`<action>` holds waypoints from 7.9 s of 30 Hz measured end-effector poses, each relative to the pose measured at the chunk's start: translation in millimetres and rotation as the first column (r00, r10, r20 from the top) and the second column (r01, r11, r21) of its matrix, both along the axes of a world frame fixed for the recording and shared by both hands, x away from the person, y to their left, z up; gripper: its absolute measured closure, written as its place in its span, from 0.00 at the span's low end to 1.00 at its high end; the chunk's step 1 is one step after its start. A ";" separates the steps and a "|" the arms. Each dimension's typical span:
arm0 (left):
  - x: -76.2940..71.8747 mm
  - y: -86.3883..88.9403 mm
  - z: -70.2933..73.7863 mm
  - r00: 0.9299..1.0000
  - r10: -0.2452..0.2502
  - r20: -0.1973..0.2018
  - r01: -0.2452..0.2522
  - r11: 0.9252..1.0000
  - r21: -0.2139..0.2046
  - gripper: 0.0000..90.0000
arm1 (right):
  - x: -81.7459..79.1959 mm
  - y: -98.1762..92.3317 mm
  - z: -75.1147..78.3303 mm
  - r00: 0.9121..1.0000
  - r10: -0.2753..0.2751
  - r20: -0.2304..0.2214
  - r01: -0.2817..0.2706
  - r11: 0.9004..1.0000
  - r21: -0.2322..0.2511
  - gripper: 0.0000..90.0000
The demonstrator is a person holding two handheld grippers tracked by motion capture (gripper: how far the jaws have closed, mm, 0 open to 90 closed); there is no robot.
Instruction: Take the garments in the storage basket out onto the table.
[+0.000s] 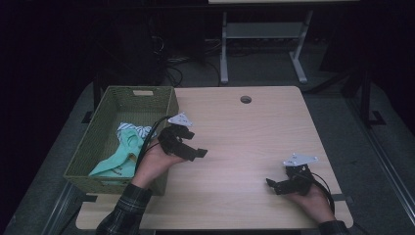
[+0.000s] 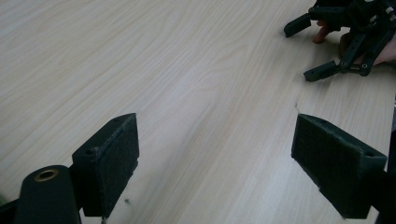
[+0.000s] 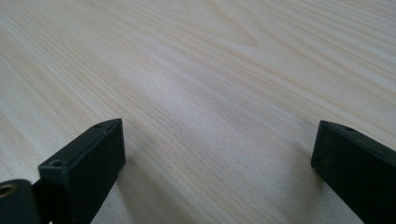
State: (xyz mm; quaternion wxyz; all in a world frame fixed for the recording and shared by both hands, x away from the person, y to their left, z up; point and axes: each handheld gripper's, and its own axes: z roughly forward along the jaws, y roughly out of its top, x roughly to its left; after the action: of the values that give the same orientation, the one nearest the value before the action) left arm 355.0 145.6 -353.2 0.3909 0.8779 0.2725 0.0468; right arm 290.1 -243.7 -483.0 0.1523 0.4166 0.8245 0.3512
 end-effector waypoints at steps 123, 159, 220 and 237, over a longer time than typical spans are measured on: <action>24.0 181.7 -41.8 0.920 0.390 -0.042 -0.380 0.913 0.148 0.23 | -0.3 -0.3 0.0 1.000 -0.001 0.002 0.001 1.000 -0.002 0.03; 30.3 172.0 -57.0 0.897 0.407 -0.171 -0.340 0.884 0.320 0.88 | -0.3 -0.4 0.0 1.000 0.000 0.002 0.000 1.000 -0.003 0.03; 1.7 186.2 51.7 0.941 0.338 0.004 -0.329 0.918 -0.223 0.93 | -0.5 -0.2 0.2 1.000 -0.004 -0.002 0.004 1.000 -0.001 0.03; 2.4 165.6 89.1 0.955 0.290 0.059 -0.267 0.930 -0.252 0.93 | -0.6 -0.1 0.2 1.000 -0.004 -0.003 0.004 1.000 -0.001 0.03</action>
State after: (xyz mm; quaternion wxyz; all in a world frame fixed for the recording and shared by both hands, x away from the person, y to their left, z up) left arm 357.4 311.2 -264.1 0.4966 0.7730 0.3790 0.1104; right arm 289.6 -243.8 -482.8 0.1521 0.4188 0.8240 0.3499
